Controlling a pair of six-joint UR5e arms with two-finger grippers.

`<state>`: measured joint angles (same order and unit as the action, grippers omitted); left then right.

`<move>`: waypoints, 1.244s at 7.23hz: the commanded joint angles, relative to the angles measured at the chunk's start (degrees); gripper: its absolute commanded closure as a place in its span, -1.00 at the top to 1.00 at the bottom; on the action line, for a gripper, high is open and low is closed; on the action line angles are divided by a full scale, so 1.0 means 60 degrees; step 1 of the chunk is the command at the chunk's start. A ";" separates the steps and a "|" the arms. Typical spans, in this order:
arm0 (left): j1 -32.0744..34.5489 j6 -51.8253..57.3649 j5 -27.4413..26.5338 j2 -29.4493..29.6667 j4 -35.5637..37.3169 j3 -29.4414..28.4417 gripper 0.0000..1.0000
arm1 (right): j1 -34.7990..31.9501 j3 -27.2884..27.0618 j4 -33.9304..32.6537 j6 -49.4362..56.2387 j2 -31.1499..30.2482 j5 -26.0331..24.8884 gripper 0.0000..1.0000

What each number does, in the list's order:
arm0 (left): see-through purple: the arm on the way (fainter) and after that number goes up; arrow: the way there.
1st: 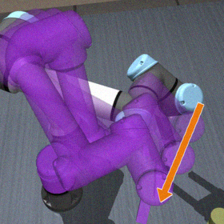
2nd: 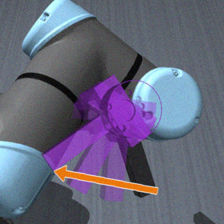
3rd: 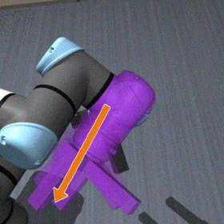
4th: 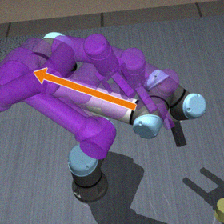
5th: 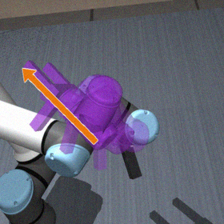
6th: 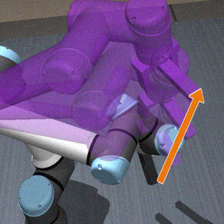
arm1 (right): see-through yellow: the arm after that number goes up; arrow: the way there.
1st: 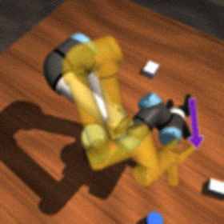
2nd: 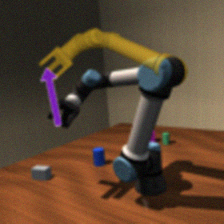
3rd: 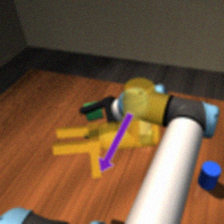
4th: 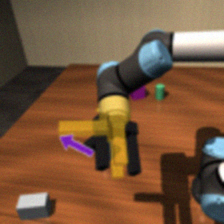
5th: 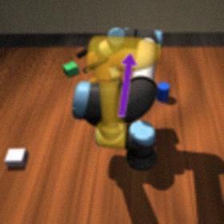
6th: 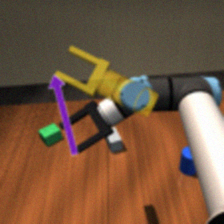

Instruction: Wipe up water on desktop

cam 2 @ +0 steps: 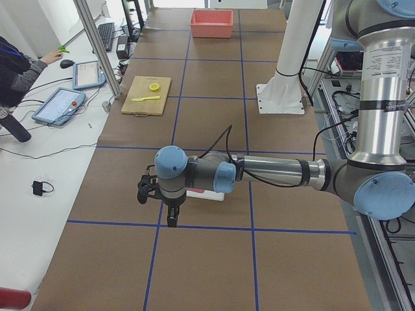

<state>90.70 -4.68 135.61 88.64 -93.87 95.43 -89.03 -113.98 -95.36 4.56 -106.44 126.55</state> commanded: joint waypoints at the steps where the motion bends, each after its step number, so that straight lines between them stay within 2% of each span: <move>1: 0.0000 -0.0010 -0.0028 0.0050 0.0000 0.0150 0.97 | -0.0015 -0.0149 0.0014 0.0031 0.0102 -0.0128 1.00; 3: 0.0000 -0.0098 0.0015 0.0080 -0.0888 0.0253 0.97 | -0.0015 -0.0412 0.0029 -0.0042 0.0888 -0.0129 1.00; 5: 0.0000 -0.0054 -0.0115 0.0255 -0.2919 0.0005 0.97 | -0.0015 -0.0282 0.0000 -0.0115 0.1128 -0.0057 1.00; 7: 0.0000 0.0018 -0.0072 0.0212 -0.3076 0.0120 0.97 | -0.0102 -0.0369 0.0029 -0.0014 0.1055 -0.0056 1.00; 9: 0.0000 -0.0083 -0.0058 0.0241 -0.3963 0.0135 0.97 | -0.0103 -0.0413 0.0029 -0.0041 0.1099 -0.0056 1.00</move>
<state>90.70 -4.83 135.18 90.01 -114.20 96.01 -89.60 -116.23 -95.21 4.48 -99.99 126.23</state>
